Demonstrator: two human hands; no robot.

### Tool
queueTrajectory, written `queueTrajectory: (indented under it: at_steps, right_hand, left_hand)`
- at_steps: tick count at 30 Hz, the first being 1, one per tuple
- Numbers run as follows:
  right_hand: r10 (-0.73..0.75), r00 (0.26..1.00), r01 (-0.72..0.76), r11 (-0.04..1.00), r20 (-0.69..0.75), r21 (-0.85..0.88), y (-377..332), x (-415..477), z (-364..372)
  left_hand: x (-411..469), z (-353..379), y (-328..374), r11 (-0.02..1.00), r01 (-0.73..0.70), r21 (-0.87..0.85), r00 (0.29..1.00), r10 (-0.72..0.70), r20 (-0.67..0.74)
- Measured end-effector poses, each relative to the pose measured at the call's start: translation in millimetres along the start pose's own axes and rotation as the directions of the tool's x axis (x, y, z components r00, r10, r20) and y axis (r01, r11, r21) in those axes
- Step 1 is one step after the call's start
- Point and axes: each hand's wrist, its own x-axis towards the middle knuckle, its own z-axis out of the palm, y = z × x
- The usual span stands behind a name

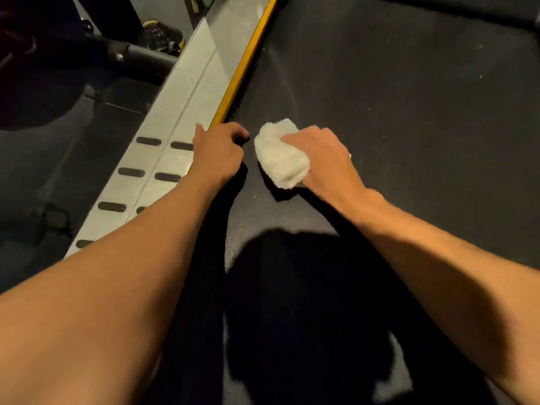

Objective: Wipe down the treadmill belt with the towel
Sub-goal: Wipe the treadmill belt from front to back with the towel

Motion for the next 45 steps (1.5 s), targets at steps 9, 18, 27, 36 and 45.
queueTrajectory:
  at_steps: [9, 18, 27, 36, 45]
  right_hand:
    - [-0.235, 0.95, 0.241, 0.97, 0.204, -0.008, -58, -22, 26]
    - [0.028, 0.996, -0.015, 0.989, 0.088, -0.147, -44, 10, 12]
    - [0.013, 0.998, -0.012, 1.0, -0.063, 0.017, -7, -4, 22]
    - [-0.226, 0.951, 0.217, 0.974, 0.211, 0.064, -48, -33, -30]
    - [0.064, 0.988, -0.054, 0.996, 0.14, -0.075, -4, -34, -36]
  left_hand:
    - [9, -5, 5, 0.992, 0.083, -0.099, 0.996, -0.08, 0.034]
    - [-1, 0, 3, 0.996, -0.017, -0.084, 1.0, 0.016, -0.012]
    - [-10, 6, 2, 0.988, -0.141, -0.062, 0.989, 0.138, -0.058]
    - [-13, 15, 10, 0.979, -0.203, -0.004, 0.979, 0.203, -0.002]
    - [-17, 13, 27, 0.987, -0.16, 0.003, 0.985, 0.159, 0.069]
